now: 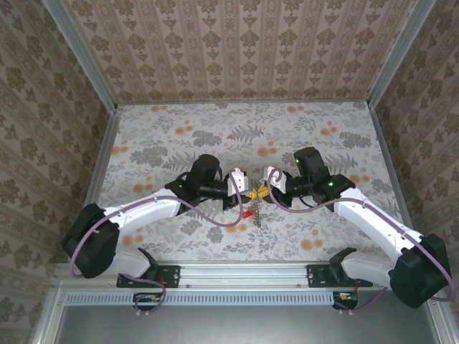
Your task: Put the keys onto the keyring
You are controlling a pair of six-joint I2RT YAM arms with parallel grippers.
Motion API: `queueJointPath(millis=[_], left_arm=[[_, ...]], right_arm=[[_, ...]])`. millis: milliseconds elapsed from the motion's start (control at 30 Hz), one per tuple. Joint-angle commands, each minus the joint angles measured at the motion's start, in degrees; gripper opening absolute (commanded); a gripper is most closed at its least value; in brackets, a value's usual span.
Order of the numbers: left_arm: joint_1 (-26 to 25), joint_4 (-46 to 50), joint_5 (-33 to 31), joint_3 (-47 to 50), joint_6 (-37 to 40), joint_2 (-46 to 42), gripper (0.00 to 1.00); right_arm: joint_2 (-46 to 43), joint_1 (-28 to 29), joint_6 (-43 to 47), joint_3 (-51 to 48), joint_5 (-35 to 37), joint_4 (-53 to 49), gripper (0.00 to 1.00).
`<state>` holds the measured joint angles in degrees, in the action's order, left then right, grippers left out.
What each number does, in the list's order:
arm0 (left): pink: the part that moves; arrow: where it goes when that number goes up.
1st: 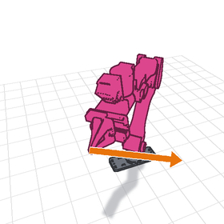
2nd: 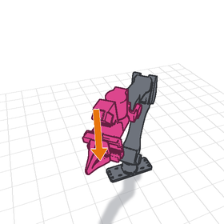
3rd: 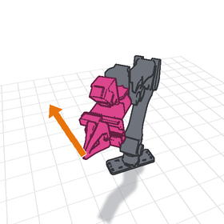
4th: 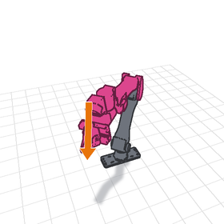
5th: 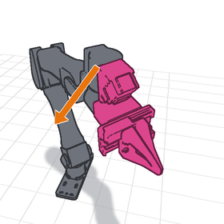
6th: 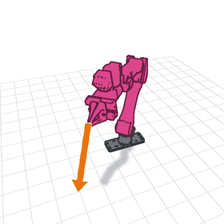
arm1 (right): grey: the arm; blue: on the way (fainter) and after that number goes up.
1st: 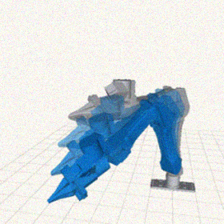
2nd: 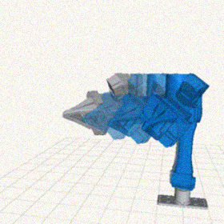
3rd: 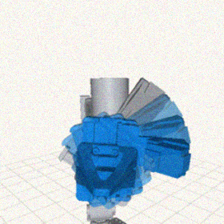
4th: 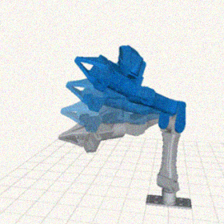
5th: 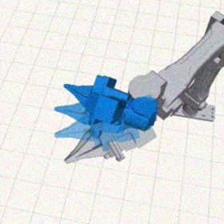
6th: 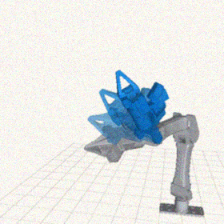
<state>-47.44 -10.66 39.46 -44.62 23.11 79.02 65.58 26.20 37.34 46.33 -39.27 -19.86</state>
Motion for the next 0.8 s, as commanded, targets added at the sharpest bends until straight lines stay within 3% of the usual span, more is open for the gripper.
queueJointPath(millis=[0, 567, 767], left_arm=[[0.6, -5.3, 4.5, 0.6, -2.4, -2.0, 0.0], [1.3, -9.4, 5.7, 2.3, -4.9, -2.1, 0.0], [1.4, -9.7, 6.0, 2.4, -5.0, -1.9, 0.0]], right_arm=[[-1.0, -0.7, -1.3, -1.4, -2.3, 3.1, 0.15], [-0.2, -1.9, -3.0, -3.9, -1.2, 7.7, 0.21], [-0.4, -2.1, -4.2, -3.8, -3.0, 9.5, 0.18]])
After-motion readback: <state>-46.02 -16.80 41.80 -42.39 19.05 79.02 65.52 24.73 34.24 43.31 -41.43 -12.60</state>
